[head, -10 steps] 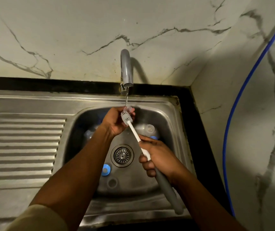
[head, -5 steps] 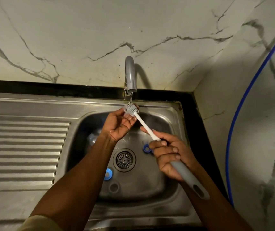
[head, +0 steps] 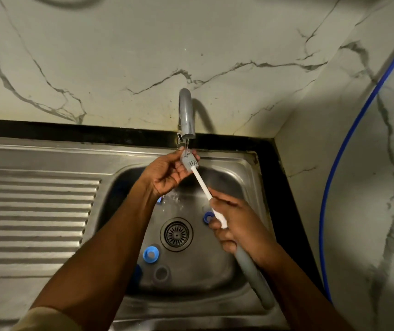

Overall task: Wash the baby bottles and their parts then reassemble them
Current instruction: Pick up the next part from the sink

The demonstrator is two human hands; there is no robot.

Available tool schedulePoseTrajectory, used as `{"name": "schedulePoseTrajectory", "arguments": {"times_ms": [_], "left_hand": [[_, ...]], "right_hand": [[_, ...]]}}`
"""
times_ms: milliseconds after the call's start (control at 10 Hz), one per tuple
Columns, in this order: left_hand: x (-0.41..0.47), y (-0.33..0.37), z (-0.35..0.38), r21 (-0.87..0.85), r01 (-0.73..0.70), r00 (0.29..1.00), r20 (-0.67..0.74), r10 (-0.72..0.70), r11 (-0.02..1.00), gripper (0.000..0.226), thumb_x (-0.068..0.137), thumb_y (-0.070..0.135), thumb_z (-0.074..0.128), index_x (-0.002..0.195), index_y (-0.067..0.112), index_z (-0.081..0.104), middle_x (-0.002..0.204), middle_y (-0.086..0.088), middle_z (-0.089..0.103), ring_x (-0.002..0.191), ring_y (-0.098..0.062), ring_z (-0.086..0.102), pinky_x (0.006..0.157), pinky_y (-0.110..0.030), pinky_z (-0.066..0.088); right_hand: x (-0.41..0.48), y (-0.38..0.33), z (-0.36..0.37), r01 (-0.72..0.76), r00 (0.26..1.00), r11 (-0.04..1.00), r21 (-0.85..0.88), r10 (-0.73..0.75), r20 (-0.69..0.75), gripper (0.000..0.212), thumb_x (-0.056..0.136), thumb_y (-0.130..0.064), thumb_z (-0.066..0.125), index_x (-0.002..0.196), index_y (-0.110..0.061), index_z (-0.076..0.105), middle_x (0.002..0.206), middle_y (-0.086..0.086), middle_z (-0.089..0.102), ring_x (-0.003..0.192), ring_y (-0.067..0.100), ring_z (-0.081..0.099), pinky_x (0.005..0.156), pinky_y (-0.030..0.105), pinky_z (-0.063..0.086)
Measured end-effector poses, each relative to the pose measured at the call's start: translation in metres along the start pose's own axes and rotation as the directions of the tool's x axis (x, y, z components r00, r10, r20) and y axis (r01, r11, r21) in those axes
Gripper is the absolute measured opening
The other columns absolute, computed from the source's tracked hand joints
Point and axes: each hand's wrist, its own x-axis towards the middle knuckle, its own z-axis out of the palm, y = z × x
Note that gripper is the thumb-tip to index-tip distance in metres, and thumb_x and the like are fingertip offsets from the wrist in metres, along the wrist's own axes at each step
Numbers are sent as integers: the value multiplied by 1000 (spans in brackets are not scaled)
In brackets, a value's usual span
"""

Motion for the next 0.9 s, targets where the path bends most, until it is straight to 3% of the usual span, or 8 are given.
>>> {"name": "schedulePoseTrajectory", "arguments": {"times_ms": [100,200,400,500,600,700,800,900], "left_hand": [[9,5,6,483,15,984,-163,73,875,20,90,15,72,106,3,70,102,-17,74,84,-23,75,74,-38,63],[10,5,18,465,-1,979,-181,96,885,15,91,16,72,100,4,69,92,-15,72,75,-21,73,73,-34,59],[-7,-5,35,-126,58,998,47,-52,990,15,91,21,57,85,9,63,73,-5,70,64,-16,70,90,-45,57],[3,-10,47,110,108,977,-198,-85,988,30,102,18,40,74,16,50,55,1,58,46,-12,58,73,-41,61],[8,-13,56,346,58,936,-346,70,936,29,104,17,35,78,15,48,51,-1,52,44,-14,53,67,-37,53],[0,-8,56,101,74,985,-165,-56,992,27,100,19,45,75,13,53,59,-1,59,51,-14,60,72,-37,57],[-8,-2,53,-80,71,995,70,-65,994,13,86,21,57,84,10,62,75,-2,69,64,-14,68,73,-36,61],[5,-10,54,61,68,992,-109,-61,996,23,95,22,49,76,12,56,69,-4,62,54,-17,63,64,-35,60]], "right_hand": [[9,22,-2,99,937,488,-867,-339,-84,46,105,-26,40,148,-43,39,95,3,63,67,13,56,60,29,50],[9,22,6,162,934,623,-765,-347,-85,47,105,-25,42,145,-48,38,90,3,64,62,12,54,55,27,47],[-6,-3,-4,-315,926,821,476,158,342,25,101,-28,48,125,-26,55,60,-3,39,31,1,32,24,14,24],[-4,6,-2,106,989,902,-419,-140,-50,34,105,-25,48,135,-36,56,74,5,60,48,13,53,41,26,45],[7,22,0,101,894,339,-936,-443,-64,48,104,-29,42,151,-42,36,104,10,66,90,24,63,75,37,54],[3,11,1,156,980,933,-325,-187,-67,36,104,-25,48,137,-38,55,70,6,57,44,10,51,40,23,44],[-7,-10,-8,-286,929,793,538,91,360,19,93,-22,61,110,-27,56,53,-3,41,27,1,33,23,14,26],[-7,-3,-5,32,997,999,-13,-30,75,28,101,-22,53,127,-33,59,62,-2,50,37,4,45,32,17,35]]}}
